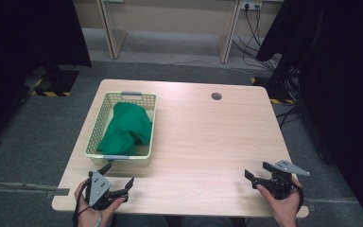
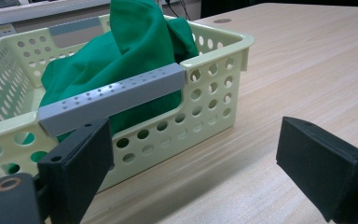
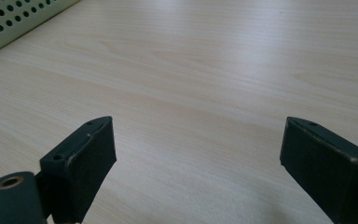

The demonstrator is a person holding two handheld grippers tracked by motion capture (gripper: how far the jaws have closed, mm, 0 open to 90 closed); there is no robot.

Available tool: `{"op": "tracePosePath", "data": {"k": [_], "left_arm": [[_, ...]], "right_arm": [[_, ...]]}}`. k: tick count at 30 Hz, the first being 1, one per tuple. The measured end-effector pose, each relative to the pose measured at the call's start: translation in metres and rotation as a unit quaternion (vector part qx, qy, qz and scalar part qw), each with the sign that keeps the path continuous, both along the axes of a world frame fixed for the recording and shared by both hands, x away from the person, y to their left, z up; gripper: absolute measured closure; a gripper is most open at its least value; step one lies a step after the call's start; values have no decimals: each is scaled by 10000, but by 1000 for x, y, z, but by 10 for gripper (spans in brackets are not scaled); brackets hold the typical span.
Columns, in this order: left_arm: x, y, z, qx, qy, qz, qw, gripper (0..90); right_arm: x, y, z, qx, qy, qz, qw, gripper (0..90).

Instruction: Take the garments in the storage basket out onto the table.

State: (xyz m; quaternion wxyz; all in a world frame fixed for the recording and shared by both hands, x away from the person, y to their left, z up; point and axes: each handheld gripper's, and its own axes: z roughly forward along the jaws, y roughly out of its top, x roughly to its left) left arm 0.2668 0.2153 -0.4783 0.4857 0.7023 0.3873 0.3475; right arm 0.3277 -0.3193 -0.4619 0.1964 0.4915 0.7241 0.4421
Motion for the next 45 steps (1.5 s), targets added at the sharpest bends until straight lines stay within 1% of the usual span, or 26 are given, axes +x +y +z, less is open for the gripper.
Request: {"op": "tracePosePath", "data": {"k": [4,8,13,17,23,29,37,45], "left_arm": [[0,0,0,-7,6,5,10000,93],[0,0,0,-5,-24,9,10000,94],[0,0,0,14,-4,-3,10000,91],[0,0,0,14,-1,-16,10000,91],[0,0,0,0,7,-10,10000,91],[0,-1,0,23,-3,-3,10000,90],[0,-1,0,8,-6,3,10000,90],[0,-1,0,9,-4,14,10000,90]], "right_arm": [[2,10,9,11,-86,207,9997,113],[7,24,23,11,-203,393,9990,123],[16,44,36,-56,-292,663,9974,134],[23,58,43,-96,-347,822,9960,136],[31,73,51,-163,-390,968,9944,141],[40,89,61,-273,-437,1165,9918,153],[52,109,68,-410,-458,1347,9890,164],[59,120,73,-476,-492,1443,9872,174]]}}
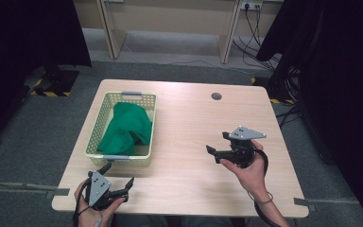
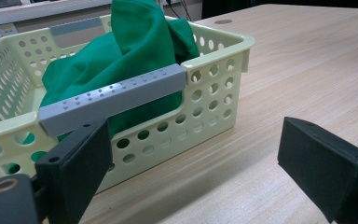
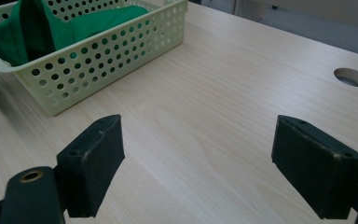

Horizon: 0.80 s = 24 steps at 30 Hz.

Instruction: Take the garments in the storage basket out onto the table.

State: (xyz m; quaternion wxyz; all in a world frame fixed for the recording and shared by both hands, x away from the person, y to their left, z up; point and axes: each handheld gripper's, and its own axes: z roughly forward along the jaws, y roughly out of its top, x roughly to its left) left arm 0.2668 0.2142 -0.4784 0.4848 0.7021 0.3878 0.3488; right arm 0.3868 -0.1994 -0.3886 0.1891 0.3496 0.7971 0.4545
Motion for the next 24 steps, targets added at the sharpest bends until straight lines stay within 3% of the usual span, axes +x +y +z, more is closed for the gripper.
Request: {"op": "tracePosePath", "data": {"k": [12,24], "left_arm": [[0,1,0,-51,12,28,10000,90],[0,1,0,-48,3,36,10000,91]], "right_arm": [[13,23,13,-130,-101,191,9997,184],[22,48,19,-110,-132,394,9991,188]]}}
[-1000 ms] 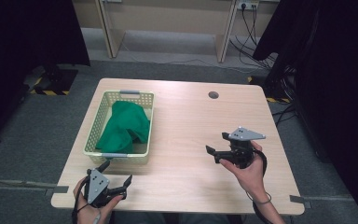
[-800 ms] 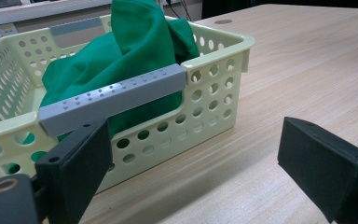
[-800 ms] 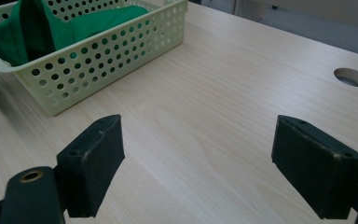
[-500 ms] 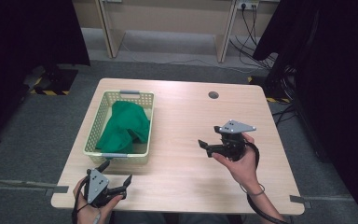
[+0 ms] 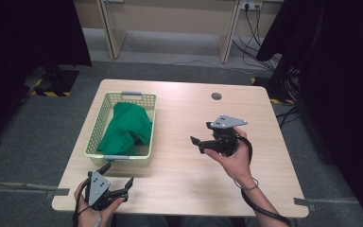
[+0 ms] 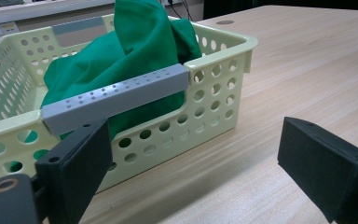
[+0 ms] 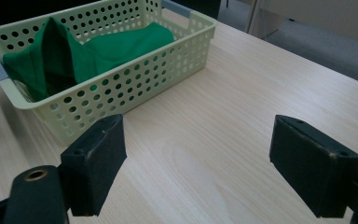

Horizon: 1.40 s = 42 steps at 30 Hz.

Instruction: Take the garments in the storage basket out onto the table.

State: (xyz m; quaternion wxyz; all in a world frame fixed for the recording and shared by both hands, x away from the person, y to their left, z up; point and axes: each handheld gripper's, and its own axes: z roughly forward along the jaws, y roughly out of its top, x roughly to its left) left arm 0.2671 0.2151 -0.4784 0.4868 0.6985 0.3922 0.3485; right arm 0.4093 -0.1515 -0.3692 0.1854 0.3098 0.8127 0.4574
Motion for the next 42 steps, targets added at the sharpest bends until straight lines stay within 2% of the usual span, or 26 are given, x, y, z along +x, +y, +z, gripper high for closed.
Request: {"op": "tracePosePath", "data": {"k": [21,32,42], "left_arm": [[0,1,0,-26,-27,8,10000,91],[-1,0,0,8,-36,3,10000,92],[-1,0,0,-27,-30,21,10000,92]], "right_arm": [[11,29,6,113,-26,169,9998,190],[17,43,9,67,-25,257,9996,197],[19,64,9,-19,-15,434,9991,210]]}}
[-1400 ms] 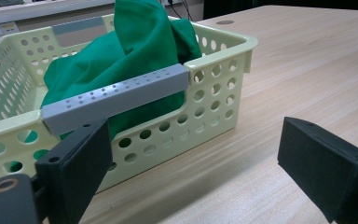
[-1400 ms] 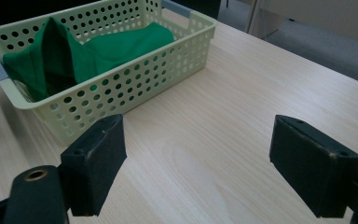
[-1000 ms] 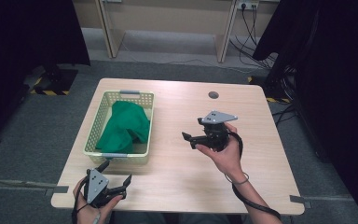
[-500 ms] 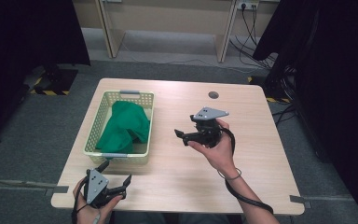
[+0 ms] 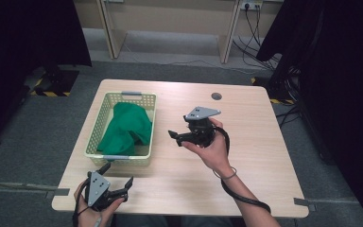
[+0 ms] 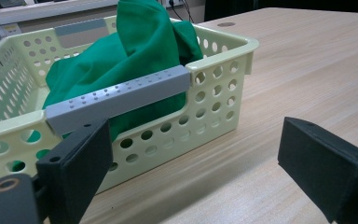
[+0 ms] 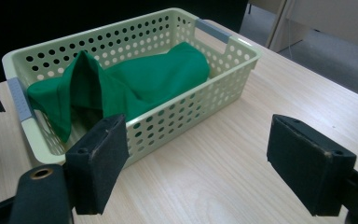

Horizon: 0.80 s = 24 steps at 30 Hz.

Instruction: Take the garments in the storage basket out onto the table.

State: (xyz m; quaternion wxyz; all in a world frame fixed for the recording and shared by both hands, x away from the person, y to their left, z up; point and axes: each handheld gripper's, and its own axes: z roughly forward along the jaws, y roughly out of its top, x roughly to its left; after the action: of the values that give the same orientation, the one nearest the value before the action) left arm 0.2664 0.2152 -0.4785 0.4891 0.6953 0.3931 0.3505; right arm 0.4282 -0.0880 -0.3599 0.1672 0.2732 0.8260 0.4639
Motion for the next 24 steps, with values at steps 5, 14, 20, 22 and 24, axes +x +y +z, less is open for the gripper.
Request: {"op": "tracePosePath", "data": {"k": [5,14,20,22,24], "left_arm": [[0,0,0,6,-2,-3,10000,92],[0,0,0,32,1,-7,10000,91],[0,0,0,31,-2,-9,10000,91],[0,0,0,29,0,-11,10000,91],[0,0,0,27,-7,-11,10000,91]], "right_arm": [[2,11,-2,-66,19,75,9999,223],[4,26,-1,-118,20,216,9997,249],[5,39,-4,-164,30,340,9993,273],[6,44,-6,-180,35,375,9991,281],[7,47,-6,-200,40,414,9989,288]]}}
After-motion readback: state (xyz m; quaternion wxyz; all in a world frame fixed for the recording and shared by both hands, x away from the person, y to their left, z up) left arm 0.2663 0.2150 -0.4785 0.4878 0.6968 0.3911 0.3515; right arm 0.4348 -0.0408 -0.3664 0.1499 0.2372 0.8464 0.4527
